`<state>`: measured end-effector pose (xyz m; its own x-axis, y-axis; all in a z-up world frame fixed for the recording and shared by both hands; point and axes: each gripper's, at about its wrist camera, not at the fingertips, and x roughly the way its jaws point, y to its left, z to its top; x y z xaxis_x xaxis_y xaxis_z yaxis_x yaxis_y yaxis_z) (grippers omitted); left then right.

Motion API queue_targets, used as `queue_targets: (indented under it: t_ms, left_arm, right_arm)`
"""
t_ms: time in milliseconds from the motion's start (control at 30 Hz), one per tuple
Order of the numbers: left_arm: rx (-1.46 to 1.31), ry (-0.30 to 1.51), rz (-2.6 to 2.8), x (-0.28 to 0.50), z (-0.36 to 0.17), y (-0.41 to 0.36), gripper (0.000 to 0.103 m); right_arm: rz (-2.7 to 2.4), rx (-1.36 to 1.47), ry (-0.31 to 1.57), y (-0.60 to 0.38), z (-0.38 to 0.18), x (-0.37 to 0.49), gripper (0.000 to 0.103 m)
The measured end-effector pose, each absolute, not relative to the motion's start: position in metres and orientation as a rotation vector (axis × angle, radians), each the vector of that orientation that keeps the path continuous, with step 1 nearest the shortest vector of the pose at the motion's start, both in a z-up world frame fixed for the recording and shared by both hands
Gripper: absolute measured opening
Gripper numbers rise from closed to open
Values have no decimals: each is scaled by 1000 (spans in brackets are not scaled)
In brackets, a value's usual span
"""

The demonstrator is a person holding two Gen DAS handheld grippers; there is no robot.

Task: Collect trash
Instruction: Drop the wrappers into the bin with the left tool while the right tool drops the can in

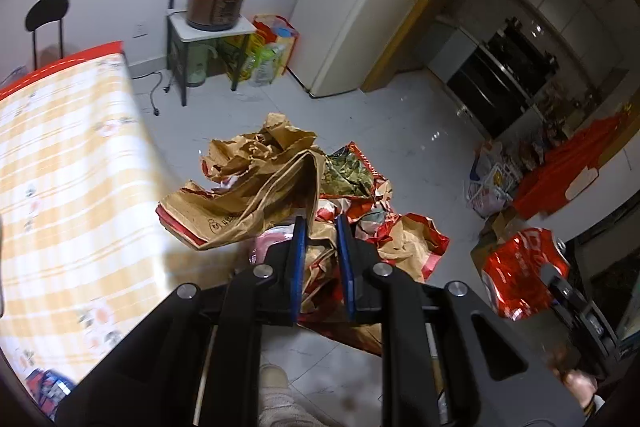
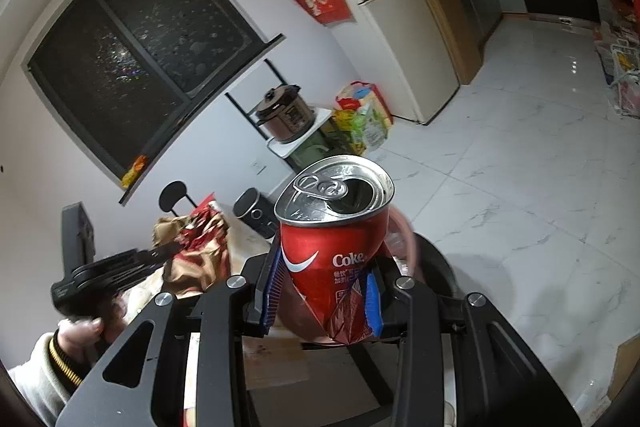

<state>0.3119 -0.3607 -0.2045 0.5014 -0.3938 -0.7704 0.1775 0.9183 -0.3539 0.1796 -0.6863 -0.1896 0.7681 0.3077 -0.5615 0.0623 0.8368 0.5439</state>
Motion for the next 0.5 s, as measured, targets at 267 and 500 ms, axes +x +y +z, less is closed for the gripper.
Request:
queue_targets:
  t_ms: [267,500]
  left_arm:
    - [-274,918,-467,351,-204,-411,71]
    - [-289,847,-341,331,-182,-376,87]
  right_arm:
    - [122,558,693,-713,-192,184,34]
    - [188,527,718,-705,-200,207,34]
